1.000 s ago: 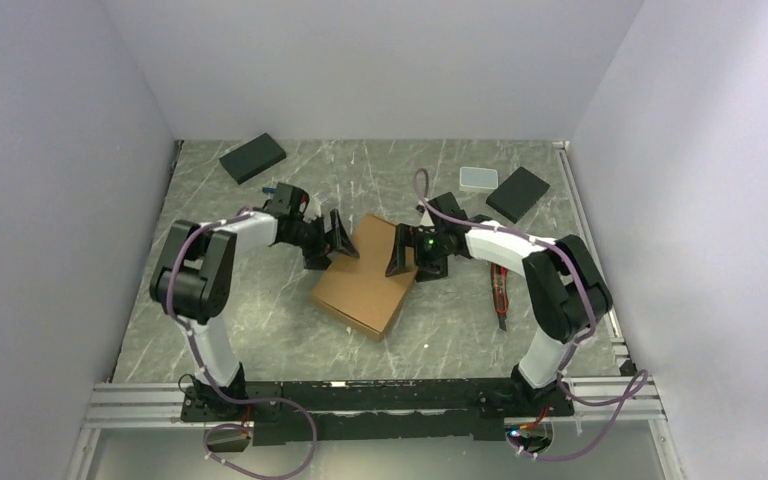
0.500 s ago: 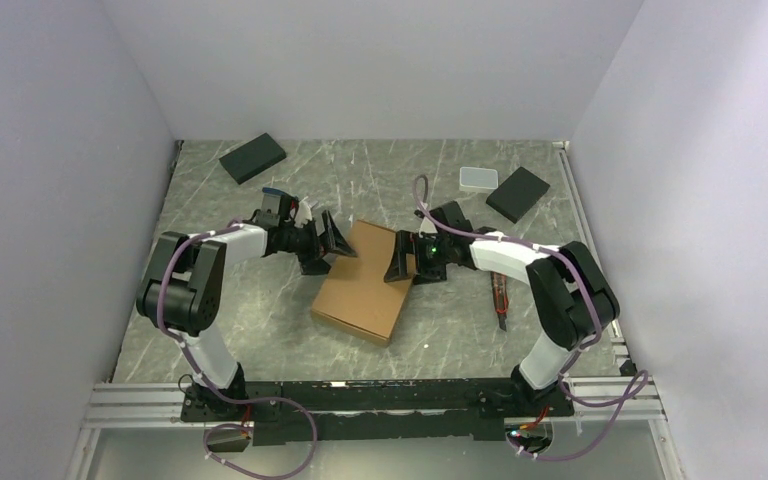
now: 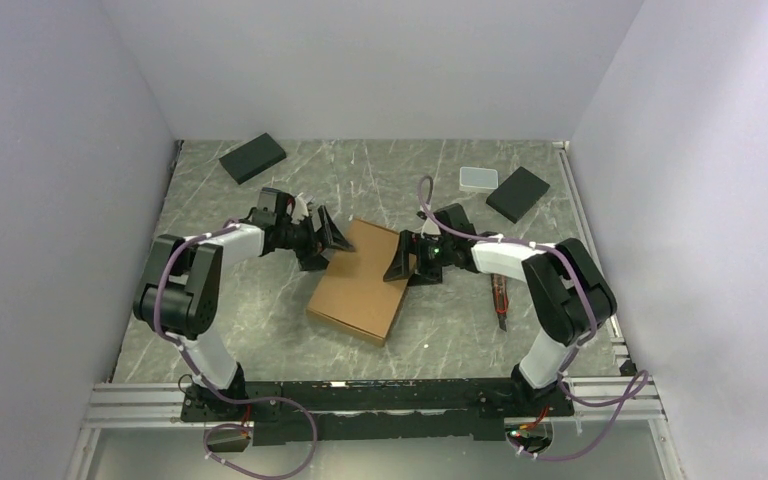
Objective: Unpack the express box
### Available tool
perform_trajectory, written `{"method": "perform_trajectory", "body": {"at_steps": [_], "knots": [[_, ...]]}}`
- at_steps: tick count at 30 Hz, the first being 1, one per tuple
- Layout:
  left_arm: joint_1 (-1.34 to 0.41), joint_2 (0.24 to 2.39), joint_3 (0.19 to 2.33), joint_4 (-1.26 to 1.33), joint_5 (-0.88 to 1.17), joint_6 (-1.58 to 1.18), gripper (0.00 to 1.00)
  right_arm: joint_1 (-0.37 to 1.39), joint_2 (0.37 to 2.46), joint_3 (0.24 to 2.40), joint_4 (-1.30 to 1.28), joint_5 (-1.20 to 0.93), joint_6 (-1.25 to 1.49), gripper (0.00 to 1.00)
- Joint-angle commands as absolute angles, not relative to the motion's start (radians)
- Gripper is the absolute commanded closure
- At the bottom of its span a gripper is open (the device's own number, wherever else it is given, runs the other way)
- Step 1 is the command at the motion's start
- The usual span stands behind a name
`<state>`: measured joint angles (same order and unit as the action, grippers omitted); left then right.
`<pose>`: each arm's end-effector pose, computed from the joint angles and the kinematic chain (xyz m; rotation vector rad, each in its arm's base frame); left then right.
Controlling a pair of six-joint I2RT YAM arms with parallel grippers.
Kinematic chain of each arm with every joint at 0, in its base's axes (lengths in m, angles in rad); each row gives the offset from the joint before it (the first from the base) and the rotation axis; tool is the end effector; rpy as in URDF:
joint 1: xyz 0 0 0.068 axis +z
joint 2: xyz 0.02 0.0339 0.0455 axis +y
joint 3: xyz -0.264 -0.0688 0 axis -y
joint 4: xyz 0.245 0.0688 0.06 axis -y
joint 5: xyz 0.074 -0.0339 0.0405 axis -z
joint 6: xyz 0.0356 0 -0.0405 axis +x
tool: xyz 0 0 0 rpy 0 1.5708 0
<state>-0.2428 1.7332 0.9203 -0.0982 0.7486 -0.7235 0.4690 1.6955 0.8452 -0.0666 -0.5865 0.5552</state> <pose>0.3203 -0.1043 0.1582 -0.2786 2.6021 -1.3147 0.2789 0.1634 0.1487 -0.1556 2.6375 1.1286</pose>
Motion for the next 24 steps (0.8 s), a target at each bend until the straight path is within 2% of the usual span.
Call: {"method": "perform_trajectory", "body": {"at_steps": [1, 5, 11, 16, 24], "knots": [[-0.303, 1.641, 0.948, -0.072, 0.865, -0.81, 0.06, 0.498, 1.761, 0.905, 0.11, -0.684, 0.602, 0.16], [-0.313, 1.593, 0.976, -0.141, 0.831, -0.792, 0.05, 0.5, 1.795, 0.967, 0.096, -0.665, 0.605, 0.15], [-0.314, 1.548, 0.981, -0.149, 0.832, -0.81, 0.05, 0.499, 1.84, 1.112, -0.073, -0.579, 0.537, 0.08], [-0.33, 1.493, 1.01, -0.171, 0.818, -0.824, 0.05, 0.5, 1.85, 1.096, 0.048, -0.652, 0.629, 0.07], [-0.374, 1.428, 1.074, -0.184, 0.791, -0.868, 0.04, 0.5, 1.871, 1.058, 0.187, -0.643, 0.776, 0.05]]}}
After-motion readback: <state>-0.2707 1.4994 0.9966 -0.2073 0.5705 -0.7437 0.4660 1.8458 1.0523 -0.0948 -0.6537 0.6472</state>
